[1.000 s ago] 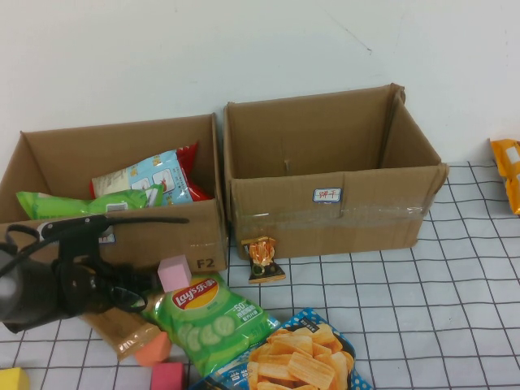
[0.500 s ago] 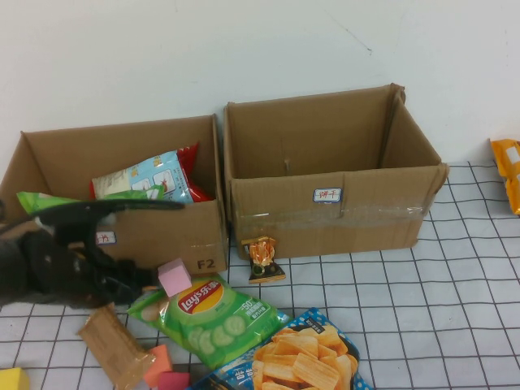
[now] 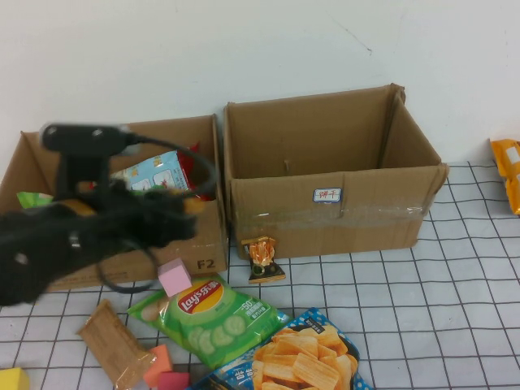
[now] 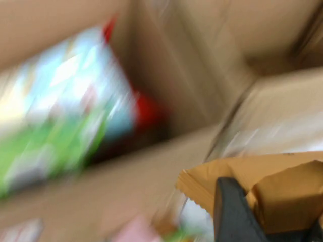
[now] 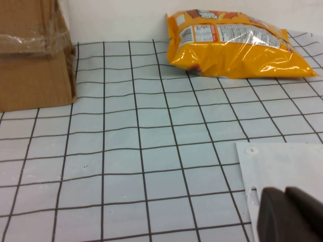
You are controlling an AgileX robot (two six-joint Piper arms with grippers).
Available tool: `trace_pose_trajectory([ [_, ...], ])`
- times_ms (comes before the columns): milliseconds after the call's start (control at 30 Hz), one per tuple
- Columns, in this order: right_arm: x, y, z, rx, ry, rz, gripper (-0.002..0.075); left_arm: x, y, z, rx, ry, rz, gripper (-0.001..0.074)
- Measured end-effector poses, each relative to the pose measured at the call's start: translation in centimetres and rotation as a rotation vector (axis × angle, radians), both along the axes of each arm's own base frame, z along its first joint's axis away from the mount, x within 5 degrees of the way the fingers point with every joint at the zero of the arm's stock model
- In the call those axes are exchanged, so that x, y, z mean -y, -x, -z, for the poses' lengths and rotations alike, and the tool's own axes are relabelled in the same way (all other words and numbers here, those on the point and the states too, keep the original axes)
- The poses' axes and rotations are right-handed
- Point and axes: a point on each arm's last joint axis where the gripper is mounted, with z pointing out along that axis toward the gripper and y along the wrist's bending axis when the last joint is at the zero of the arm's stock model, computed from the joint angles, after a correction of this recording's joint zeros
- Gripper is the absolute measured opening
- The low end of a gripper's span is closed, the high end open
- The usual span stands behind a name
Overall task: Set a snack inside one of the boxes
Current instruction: Place the biscuit in the biscuit box
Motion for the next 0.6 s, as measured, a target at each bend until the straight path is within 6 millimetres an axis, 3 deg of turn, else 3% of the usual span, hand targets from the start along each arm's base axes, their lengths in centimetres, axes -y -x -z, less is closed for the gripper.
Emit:
trace_pose_trajectory([
  [133, 0.0, 0.0, 0.0, 0.0, 0.0, 0.0, -0.0001, 3.0, 0.0, -1.0, 0.196, 0.037, 0.04, 0.0296],
  [267, 0.0, 0.0, 0.0, 0.0, 0.0, 0.0, -0.0001, 4.7, -1.2, -0.6, 0.314, 0.059, 0.022, 0.0296],
  [600, 0.0, 0.0, 0.0, 0.0, 0.0, 0.0, -0.0001, 9.2, -8.4, 0.4, 0.344, 0.056, 0.032, 0.0296],
])
